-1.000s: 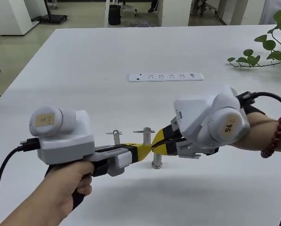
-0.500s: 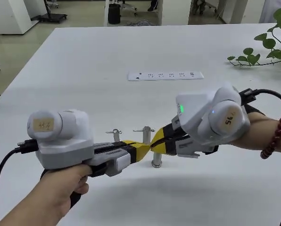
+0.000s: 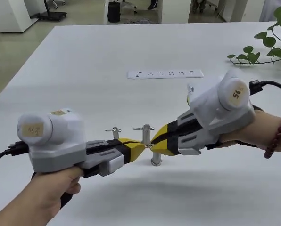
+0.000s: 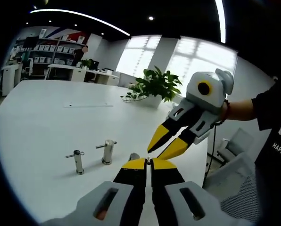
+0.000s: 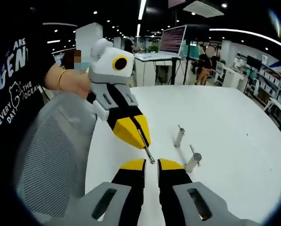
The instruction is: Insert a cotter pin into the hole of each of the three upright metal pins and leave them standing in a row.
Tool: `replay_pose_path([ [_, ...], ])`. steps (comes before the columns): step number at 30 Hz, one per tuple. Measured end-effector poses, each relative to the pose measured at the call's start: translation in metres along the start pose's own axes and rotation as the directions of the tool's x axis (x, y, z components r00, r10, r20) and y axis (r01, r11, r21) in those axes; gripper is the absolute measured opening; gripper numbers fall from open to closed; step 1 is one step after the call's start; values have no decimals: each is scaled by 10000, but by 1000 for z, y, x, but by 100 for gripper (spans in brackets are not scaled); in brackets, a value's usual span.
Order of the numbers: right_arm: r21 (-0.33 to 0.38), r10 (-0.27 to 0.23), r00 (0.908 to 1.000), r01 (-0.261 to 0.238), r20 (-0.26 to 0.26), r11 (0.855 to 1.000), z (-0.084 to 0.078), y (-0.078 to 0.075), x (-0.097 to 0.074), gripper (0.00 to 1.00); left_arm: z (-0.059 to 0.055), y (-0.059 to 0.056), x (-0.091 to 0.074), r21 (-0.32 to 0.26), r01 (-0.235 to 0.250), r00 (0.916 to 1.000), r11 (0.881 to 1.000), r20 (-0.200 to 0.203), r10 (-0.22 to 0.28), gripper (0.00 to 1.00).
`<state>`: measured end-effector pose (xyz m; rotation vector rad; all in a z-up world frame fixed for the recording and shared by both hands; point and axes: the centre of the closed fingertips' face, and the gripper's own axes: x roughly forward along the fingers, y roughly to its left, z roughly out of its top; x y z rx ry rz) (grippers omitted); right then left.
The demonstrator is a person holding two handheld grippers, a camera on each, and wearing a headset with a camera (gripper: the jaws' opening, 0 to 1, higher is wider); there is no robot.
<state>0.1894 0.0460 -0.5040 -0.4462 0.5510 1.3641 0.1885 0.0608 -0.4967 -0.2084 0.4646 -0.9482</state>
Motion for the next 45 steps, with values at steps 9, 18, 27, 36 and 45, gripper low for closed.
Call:
replay_pose_path([
  [9, 2063, 927, 9901, -1130, 1059, 9719, 3, 14, -4, 9, 0, -3, -10, 265, 457, 9984, 9986, 315, -466, 0],
  [18, 2921, 1436, 9760, -1870, 1636, 9379, 3, 26, -6, 9, 0, -18, -17, 530, 1268, 9906, 9905, 447, -1292, 0],
  [27, 2980, 2078, 9620, -2537, 1774, 9202, 0, 41, -7, 9, -2, -31, -19, 429, 1880, 9802, 9812, 554, -1903, 0],
  [36, 2804, 2657, 9438, -3138, 1967, 9071, 6, 53, -6, 7, -2, -43, -19, 430, 2395, 9686, 9700, 580, -2417, 0],
  [45, 2569, 2773, 9407, -3221, 1956, 9112, 8, 56, -6, 0, -2, -46, -20, 344, 2598, 9636, 9651, 561, -2614, 0],
])
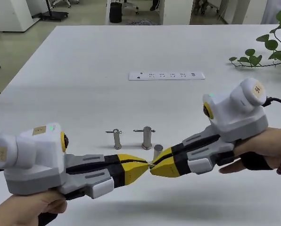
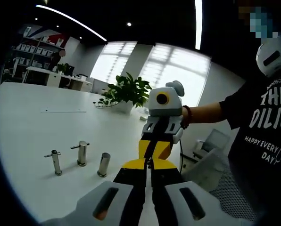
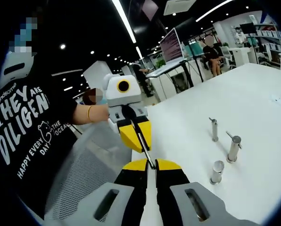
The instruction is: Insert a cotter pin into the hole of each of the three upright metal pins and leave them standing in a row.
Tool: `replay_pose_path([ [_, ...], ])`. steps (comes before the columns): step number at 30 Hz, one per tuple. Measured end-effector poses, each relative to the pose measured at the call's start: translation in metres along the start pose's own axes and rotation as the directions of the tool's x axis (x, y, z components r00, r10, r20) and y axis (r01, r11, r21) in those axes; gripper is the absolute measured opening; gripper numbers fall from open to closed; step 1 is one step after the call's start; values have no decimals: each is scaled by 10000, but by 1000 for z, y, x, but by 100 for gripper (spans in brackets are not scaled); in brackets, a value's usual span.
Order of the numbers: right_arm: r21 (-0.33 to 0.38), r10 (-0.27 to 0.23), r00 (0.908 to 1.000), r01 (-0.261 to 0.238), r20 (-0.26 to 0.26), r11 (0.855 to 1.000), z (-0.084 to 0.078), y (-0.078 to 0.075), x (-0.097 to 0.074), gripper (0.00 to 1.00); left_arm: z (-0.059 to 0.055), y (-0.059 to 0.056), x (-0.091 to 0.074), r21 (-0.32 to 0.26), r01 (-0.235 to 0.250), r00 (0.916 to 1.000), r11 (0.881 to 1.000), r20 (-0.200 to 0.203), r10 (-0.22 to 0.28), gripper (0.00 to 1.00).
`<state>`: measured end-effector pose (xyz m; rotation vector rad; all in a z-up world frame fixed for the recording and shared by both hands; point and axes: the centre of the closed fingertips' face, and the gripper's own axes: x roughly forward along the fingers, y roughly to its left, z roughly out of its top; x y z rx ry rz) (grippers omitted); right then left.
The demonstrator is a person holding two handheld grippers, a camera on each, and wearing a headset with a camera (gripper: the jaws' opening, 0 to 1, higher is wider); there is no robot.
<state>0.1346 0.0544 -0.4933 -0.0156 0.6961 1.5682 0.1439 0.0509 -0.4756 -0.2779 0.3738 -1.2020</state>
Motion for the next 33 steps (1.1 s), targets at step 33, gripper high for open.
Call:
replay_pose_path([
  [33, -3493, -1751, 9648, 982, -1959, 9318, -23, -28, -10, 0, -12, 19, 6, 990, -1057, 9922, 9895, -551, 1115, 19],
])
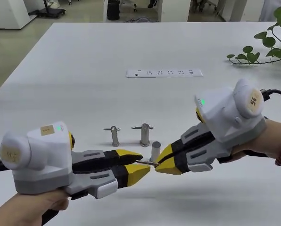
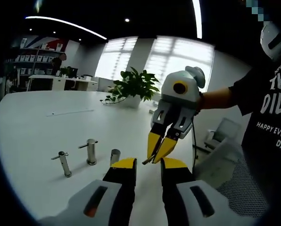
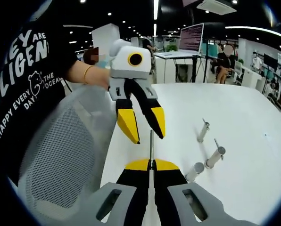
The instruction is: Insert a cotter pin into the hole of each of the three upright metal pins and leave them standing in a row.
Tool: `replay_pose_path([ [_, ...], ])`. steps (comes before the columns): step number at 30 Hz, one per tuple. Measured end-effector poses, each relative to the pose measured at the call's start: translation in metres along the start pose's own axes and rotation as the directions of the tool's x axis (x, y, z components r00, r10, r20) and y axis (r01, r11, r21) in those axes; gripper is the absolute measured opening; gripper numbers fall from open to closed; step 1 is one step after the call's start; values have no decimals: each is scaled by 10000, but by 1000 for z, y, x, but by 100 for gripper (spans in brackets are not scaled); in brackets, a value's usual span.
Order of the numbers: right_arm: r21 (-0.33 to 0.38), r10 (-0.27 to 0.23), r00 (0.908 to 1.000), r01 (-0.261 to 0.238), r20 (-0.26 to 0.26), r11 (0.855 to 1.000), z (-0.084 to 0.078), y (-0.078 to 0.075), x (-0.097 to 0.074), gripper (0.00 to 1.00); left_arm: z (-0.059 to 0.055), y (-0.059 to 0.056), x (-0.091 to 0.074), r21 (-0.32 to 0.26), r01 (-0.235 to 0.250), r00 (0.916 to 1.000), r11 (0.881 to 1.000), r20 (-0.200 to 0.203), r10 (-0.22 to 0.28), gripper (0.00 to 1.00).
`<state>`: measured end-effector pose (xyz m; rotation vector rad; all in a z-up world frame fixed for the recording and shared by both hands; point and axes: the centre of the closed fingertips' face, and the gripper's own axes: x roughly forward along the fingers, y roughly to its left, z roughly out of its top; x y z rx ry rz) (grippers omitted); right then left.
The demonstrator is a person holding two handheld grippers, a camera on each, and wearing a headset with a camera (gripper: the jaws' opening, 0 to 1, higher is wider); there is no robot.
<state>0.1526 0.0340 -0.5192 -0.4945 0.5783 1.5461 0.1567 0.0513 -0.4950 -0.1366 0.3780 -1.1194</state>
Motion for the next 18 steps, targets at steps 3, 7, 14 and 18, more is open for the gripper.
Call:
replay_pose_path([
  [3, 10, -277, 9994, 277, -196, 9996, -6, -6, -4, 0, 0, 7, 0, 182, -436, 9991, 9989, 8, 436, 22],
  [7, 62, -557, 9975, 560, -425, 9984, -12, -12, -7, 0, -1, 18, 0, 508, -1079, 9941, 9929, -82, 1085, 25],
  [14, 89, -1135, 9889, 1149, -961, 9933, -26, -25, -13, 0, -6, 34, 1, 985, -2121, 9758, 9723, -318, 2161, 28],
  [18, 72, -1395, 9825, 1414, -1235, 9899, -34, -32, -15, 0, -11, 38, 6, 1242, -2422, 9670, 9622, -502, 2499, 29],
])
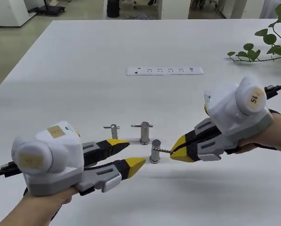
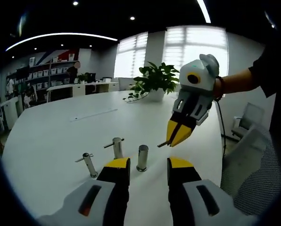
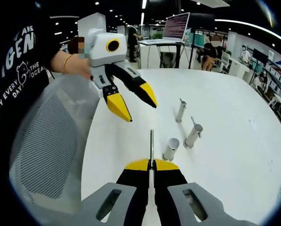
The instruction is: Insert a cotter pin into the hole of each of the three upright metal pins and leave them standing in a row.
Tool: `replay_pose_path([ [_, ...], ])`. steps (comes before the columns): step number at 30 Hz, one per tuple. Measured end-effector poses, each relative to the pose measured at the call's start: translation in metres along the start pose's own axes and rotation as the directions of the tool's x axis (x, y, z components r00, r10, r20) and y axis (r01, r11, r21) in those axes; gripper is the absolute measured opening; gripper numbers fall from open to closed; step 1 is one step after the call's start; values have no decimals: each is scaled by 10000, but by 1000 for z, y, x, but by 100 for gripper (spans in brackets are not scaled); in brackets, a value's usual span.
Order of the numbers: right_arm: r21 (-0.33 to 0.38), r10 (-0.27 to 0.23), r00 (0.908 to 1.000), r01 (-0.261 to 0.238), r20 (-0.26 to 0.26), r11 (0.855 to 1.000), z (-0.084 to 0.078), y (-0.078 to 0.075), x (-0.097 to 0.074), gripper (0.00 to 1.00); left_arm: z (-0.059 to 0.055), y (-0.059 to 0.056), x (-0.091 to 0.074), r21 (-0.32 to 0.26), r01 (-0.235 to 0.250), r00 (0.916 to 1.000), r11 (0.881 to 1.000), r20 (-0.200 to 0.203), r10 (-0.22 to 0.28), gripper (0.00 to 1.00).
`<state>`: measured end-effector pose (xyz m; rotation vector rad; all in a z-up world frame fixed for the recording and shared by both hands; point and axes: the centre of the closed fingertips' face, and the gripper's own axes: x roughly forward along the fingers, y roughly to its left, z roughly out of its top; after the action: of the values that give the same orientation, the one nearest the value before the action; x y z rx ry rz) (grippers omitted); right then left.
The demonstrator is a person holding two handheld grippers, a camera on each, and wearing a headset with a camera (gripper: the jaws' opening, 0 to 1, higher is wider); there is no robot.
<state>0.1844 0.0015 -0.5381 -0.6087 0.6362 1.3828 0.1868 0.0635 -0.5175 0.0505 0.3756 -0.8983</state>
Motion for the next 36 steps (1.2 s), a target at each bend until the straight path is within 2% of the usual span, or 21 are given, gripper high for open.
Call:
replay_pose_path([
  [4, 56, -148, 9997, 149, -177, 9999, -6, -5, 0, 0, -2, 1, 8, -40, -234, 9997, 9997, -49, 234, 29],
  [7, 82, -227, 9993, 230, -281, 9997, -9, -9, 0, 0, -6, 6, 16, 213, -659, 9973, 9976, -303, 665, 30],
  [14, 30, -336, 9974, 339, -630, 9994, -19, -16, 2, 0, -18, 8, 31, 436, -906, 9923, 9949, -808, 939, 29],
  [20, 28, -393, 9960, 397, -807, 9992, -26, -22, 4, 0, -23, 13, 41, 405, -1110, 9888, 9930, -955, 1144, 27],
  [36, -16, -404, 9938, 404, -1035, 9992, -37, -33, 8, 0, -31, 14, 68, 490, -1019, 9845, 9936, -1381, 1078, 22],
])
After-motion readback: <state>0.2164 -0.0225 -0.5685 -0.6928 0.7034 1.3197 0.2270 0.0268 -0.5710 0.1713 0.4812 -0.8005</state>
